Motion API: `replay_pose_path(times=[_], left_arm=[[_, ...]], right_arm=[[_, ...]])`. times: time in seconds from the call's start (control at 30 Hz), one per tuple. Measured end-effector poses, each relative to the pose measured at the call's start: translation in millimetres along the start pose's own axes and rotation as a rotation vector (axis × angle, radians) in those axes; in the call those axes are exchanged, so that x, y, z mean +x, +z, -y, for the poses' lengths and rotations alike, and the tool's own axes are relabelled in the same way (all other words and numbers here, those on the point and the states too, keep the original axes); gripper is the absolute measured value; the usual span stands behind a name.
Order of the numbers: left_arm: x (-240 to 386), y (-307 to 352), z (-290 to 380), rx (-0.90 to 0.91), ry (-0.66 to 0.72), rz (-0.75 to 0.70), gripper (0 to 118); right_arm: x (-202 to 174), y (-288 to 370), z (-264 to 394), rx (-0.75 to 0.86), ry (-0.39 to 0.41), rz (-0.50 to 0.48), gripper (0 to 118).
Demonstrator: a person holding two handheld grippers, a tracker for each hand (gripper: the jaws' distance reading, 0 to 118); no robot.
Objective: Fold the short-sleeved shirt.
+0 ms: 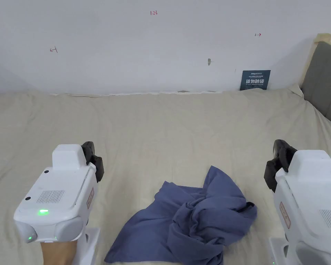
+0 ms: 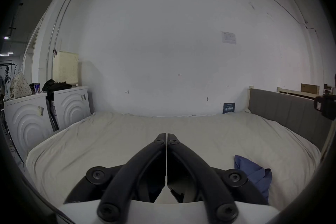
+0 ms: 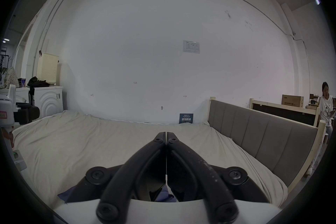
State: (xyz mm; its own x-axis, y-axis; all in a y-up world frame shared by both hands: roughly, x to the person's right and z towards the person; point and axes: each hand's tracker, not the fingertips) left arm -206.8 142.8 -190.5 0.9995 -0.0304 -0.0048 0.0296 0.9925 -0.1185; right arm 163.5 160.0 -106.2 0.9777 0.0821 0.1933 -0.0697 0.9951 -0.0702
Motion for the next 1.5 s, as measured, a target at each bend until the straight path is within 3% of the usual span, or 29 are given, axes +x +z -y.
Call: replay_pose_path(times=[0.17,0.37,0.43,0.5,0.53,0.57,0.6,0.7,0.83,0.93,1.0,1.07,1.13,1.2,1.23,1.3,1.37,1.5], left_arm=[[0,-22,16,-0.293,0.011,0.026,0],[1,-46,89,-0.641,0.084,0.132,1],[2,-47,112,-0.713,0.119,0.158,7],[3,-51,132,-0.773,0.145,0.192,31],[4,-52,140,-0.789,0.157,0.191,55],[6,-52,147,-0.813,0.16,0.19,87],[7,-54,154,-0.83,0.16,0.179,102],[15,-59,170,-0.862,0.161,0.148,115],[29,-65,189,-0.895,0.111,0.117,104],[41,-66,204,-0.924,0.063,0.097,54],[46,-61,203,-0.872,-0.013,0.091,42],[46,-60,196,-0.859,0.007,0.138,3],[45,-55,190,-0.85,0.051,0.142,3],[39,-51,180,-0.799,0.105,0.149,3],[36,-50,174,-0.76,0.141,0.147,3],[27,-47,160,-0.716,0.196,0.174,3],[21,-47,147,-0.683,0.228,0.191,3],[13,-53,135,-0.662,0.236,0.194,3]], right_arm=[[1,0,3,-0.006,0.001,0.0,2],[4,-3,14,-0.035,-0.005,-0.001,2],[4,-4,18,-0.047,-0.005,0.0,2],[6,-5,23,-0.057,-0.01,0.001,2],[7,-5,25,-0.062,-0.014,0.004,2],[7,-6,28,-0.068,-0.018,0.006,2],[8,-7,30,-0.074,-0.022,0.007,2],[11,-10,36,-0.093,-0.028,0.009,2],[16,-15,43,-0.117,-0.026,0.012,2],[22,-20,48,-0.134,-0.023,0.018,2],[26,-25,52,-0.155,-0.021,0.02,2],[29,-33,58,-0.191,-0.02,0.017,8],[33,-48,67,-0.252,-0.03,0.0,18],[37,-69,80,-0.338,-0.053,-0.022,37],[39,-83,87,-0.412,-0.062,-0.03,48],[42,-113,103,-0.527,-0.108,-0.036,82],[45,-144,124,-0.64,-0.144,-0.044,104],[42,-194,167,-0.809,-0.118,-0.03,104]])
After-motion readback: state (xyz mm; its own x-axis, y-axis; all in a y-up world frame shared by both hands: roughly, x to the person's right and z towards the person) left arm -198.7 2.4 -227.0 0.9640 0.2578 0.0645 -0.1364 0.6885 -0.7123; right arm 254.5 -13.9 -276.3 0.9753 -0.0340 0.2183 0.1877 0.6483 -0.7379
